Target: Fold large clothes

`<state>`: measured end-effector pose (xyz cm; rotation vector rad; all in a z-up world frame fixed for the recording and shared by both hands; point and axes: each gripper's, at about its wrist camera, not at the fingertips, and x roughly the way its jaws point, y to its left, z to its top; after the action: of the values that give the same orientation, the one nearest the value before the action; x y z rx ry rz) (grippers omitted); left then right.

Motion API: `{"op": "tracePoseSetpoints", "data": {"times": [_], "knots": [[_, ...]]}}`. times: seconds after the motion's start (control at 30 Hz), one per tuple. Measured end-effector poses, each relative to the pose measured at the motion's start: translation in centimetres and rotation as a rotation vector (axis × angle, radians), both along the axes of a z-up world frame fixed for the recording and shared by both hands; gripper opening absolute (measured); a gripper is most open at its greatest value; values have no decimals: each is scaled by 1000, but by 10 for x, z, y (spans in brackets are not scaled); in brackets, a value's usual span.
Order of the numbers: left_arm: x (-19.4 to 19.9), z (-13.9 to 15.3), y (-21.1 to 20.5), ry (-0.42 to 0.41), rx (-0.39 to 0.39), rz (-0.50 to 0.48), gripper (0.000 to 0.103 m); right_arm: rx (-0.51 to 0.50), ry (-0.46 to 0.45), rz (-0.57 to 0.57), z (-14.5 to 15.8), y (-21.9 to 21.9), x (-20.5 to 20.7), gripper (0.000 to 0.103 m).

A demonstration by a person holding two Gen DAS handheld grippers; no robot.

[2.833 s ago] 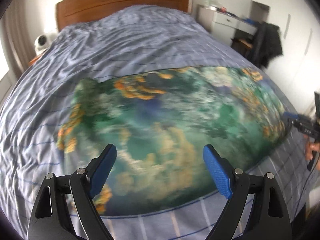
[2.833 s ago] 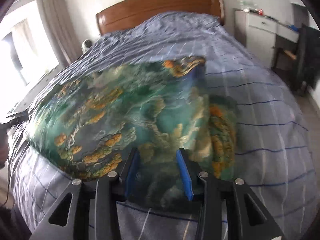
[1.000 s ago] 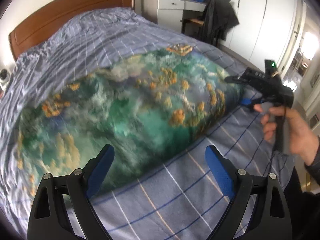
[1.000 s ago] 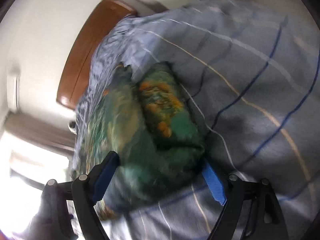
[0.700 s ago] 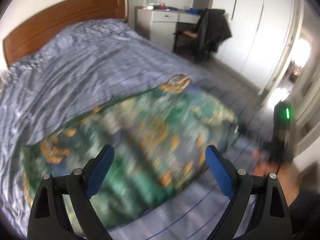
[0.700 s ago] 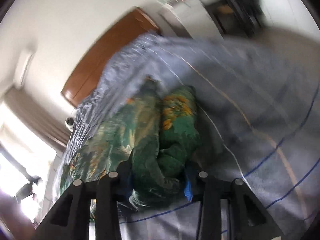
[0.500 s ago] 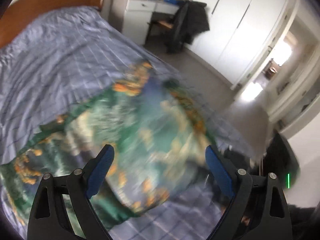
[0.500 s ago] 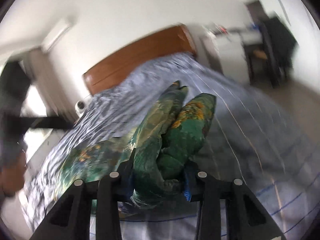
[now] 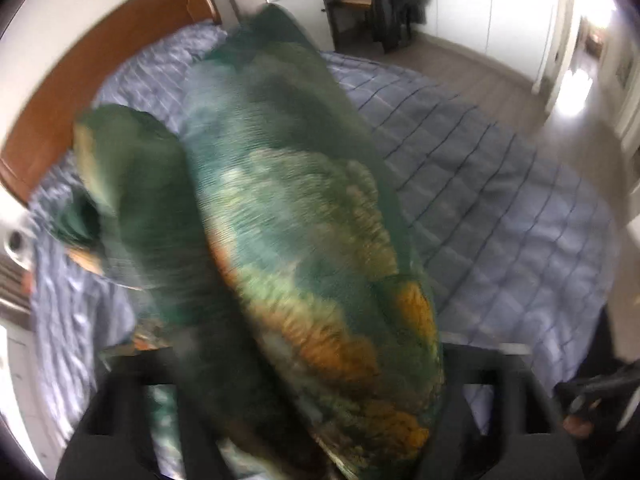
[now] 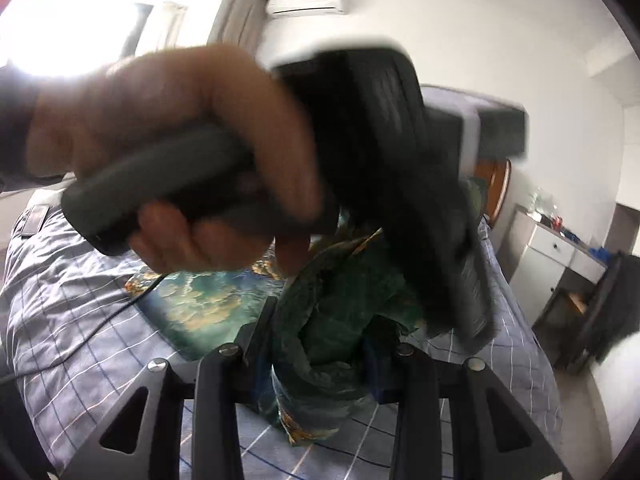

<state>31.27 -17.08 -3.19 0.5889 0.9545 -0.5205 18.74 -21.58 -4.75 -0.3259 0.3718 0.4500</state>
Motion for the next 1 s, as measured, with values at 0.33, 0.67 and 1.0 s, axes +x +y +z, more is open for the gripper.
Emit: {"op": "tracePoseSetpoints", "data": {"times": [0.33,0.67,1.0], "knots": [[40,14,114,90,-201,132,30,104,188,90,5,-30,-11,71],[60,-29,275,216,-443,367,31,149,390,3,-17,-38,74,43],[47,-83,347,256,-547,491,34,118,445,176,-62,72,113,42]]}}
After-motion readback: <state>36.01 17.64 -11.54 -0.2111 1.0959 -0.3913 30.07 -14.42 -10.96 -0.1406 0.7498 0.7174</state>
